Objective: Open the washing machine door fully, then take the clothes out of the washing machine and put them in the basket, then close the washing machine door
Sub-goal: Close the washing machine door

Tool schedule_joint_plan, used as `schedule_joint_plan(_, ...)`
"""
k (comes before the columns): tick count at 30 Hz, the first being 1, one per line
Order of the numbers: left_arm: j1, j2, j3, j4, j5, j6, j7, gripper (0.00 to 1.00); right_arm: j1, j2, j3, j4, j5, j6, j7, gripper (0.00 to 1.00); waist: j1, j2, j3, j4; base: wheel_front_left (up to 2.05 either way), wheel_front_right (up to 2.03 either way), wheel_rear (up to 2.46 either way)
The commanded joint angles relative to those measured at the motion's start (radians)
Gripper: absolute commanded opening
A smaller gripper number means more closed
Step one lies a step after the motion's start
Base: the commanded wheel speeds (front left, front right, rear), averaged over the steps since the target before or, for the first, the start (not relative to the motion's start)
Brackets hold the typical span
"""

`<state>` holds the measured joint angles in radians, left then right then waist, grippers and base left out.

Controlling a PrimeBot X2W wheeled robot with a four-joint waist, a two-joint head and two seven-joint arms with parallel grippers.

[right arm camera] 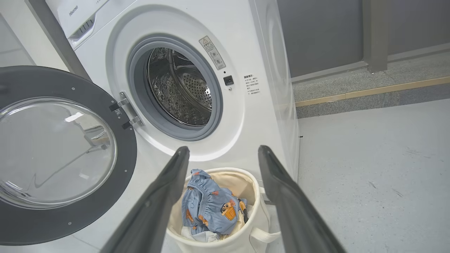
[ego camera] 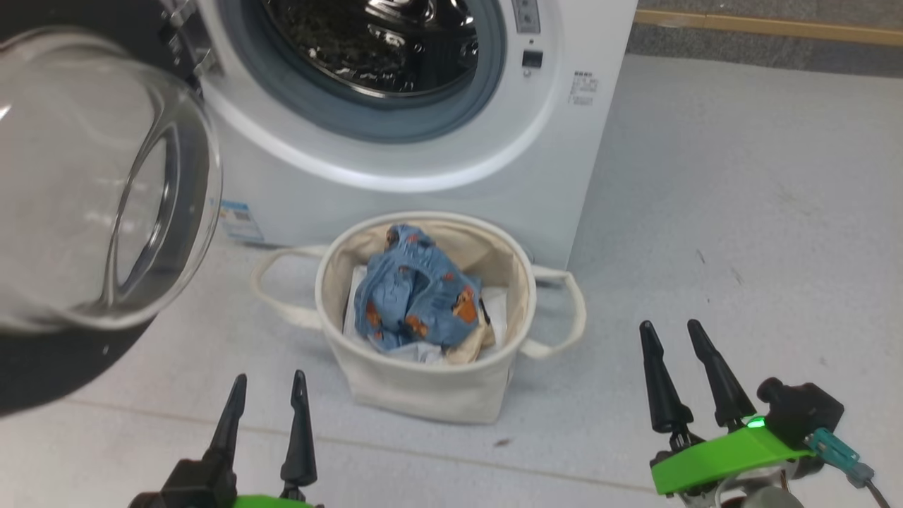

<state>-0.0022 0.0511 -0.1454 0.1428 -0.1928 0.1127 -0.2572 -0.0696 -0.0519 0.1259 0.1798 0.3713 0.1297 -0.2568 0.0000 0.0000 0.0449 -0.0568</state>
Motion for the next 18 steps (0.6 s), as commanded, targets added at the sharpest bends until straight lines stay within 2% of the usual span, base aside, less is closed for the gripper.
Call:
schedule_joint_plan(1,-0.041,-0.001,0.03,-0.033,0.012,-0.004,-0.005,1.0,-0.027,0.002,0.025,-0.031,0.007,0.001,-0.005,1.0,0.0,0.0,0.002,0.002,-1.47,1.47,0.0)
schedule_joint_plan(8,-0.045,-0.001,0.024,-0.035,0.031,-0.001,-0.005,1.0,-0.028,0.002,0.026,-0.034,0.01,0.001,-0.005,1.0,0.0,0.0,0.007,0.013,-0.92,0.92,0.0)
schedule_joint_plan(18,-0.056,-0.001,0.009,-0.063,0.035,0.011,-0.005,1.0,-0.039,0.002,0.08,-0.057,0.003,0.001,-0.005,1.0,0.0,0.0,0.015,0.099,-0.07,0.07,0.0)
